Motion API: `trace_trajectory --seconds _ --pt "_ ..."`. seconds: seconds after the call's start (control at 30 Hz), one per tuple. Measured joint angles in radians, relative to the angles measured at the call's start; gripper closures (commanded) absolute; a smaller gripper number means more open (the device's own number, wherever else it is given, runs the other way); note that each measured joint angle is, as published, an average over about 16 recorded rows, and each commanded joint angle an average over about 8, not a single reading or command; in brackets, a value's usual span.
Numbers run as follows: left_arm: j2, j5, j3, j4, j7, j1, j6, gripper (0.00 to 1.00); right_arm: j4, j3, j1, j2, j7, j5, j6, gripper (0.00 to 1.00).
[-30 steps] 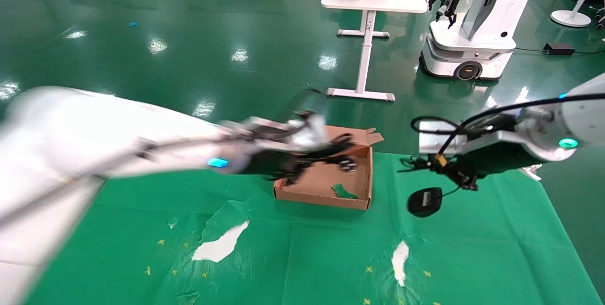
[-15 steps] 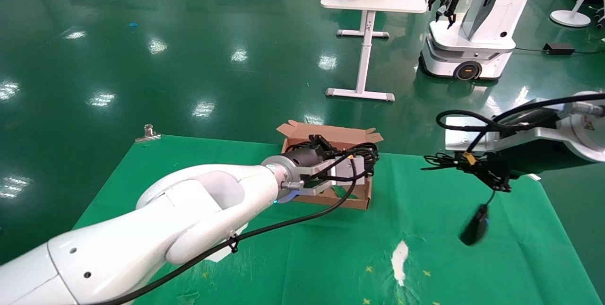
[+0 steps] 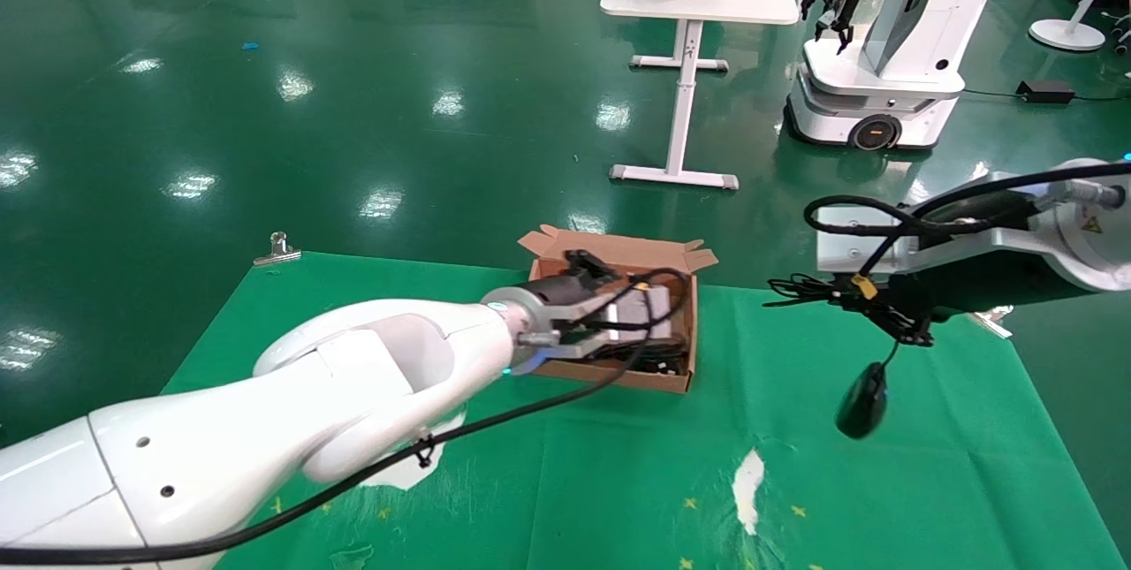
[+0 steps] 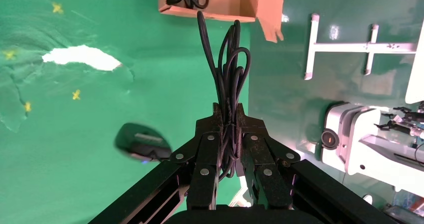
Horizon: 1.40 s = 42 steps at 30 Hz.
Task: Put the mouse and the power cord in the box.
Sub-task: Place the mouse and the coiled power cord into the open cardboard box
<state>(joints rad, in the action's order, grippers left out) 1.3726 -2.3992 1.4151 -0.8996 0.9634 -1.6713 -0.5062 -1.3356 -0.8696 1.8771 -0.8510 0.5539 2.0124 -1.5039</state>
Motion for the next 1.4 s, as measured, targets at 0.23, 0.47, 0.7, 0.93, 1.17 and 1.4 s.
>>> trace_trajectory --seconds 0.23,0.47,0.7,0.93,1.17,1.4 --pt "-0.041 0.039 -0.004 0.113 0.061 -0.055 -0.010 0.00 0.012 -0.002 0.002 -0.019 -0.024 -0.007 0.023 1.00" --pt "-0.116 0.094 -0.026 0.217 0.080 -0.111 -0.050 0.00 0.080 -0.010 0.003 -0.079 -0.084 -0.011 0.070 1.00" --pt "-0.170 0.125 -0.034 0.254 0.068 -0.134 -0.083 0.00 0.248 -0.024 0.009 -0.198 -0.220 -0.017 0.161 1.00" --pt "-0.178 0.129 -0.033 0.258 0.063 -0.135 -0.089 0.00 0.510 -0.034 0.027 -0.360 -0.435 -0.037 0.299 1.00" --pt "-0.178 0.130 -0.033 0.258 0.062 -0.135 -0.089 0.00 0.703 -0.061 0.016 -0.483 -0.641 -0.090 0.501 1.00" --pt "-0.177 0.130 -0.033 0.259 0.061 -0.135 -0.088 0.00 0.750 -0.132 -0.037 -0.521 -0.748 -0.183 0.673 1.00"
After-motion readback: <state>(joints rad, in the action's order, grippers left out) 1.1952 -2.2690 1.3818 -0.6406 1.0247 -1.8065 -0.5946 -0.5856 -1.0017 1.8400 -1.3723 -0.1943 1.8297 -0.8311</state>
